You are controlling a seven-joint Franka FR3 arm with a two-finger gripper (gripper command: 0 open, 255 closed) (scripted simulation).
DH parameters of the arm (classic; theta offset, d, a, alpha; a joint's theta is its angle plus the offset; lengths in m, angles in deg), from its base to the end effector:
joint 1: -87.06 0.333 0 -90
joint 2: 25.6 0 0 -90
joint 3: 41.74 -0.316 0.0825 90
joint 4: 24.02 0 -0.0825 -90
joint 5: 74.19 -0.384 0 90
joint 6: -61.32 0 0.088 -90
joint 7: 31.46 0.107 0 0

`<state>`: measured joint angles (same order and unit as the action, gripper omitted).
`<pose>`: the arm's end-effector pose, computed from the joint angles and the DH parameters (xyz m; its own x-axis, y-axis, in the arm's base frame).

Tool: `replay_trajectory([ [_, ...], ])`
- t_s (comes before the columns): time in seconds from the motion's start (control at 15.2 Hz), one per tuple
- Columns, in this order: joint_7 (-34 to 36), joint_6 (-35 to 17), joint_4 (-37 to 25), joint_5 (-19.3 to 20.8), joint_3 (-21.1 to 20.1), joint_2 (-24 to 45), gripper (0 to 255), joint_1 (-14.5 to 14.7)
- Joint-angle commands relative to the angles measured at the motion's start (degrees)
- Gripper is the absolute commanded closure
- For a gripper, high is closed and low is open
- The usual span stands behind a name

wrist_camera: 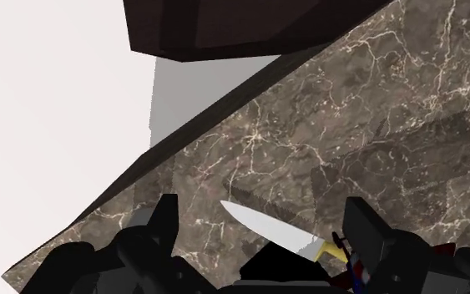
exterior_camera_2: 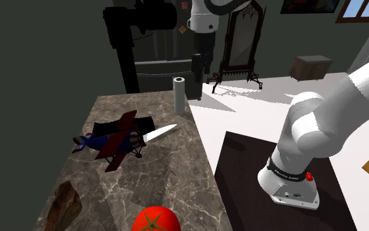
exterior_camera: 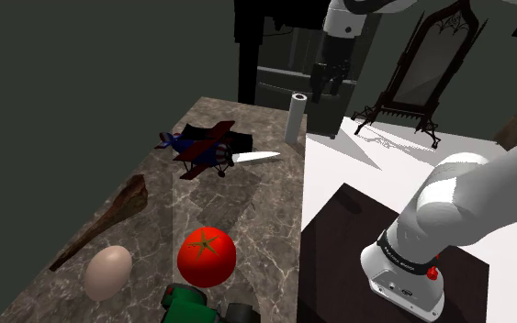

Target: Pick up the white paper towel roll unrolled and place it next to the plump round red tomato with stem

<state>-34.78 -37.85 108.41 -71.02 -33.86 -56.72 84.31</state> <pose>0.3763 -0.0830 0.5392 0.9946 -0.0960 -0.0400 -0.0968 -0.9951 -0.0191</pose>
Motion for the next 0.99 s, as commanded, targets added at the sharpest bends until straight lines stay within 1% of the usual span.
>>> replay_trajectory([
  [0.0,-2.07,-2.19,-1.64,0.53,1.4,3.64,0,-0.19],
  [0.46,-9.69,-8.16,-10.15,0.35,6.06,17.76,0,-0.8],
  [0.92,-17.59,-11.21,-22.38,-2.84,9.24,33.02,0,-2.14],
])
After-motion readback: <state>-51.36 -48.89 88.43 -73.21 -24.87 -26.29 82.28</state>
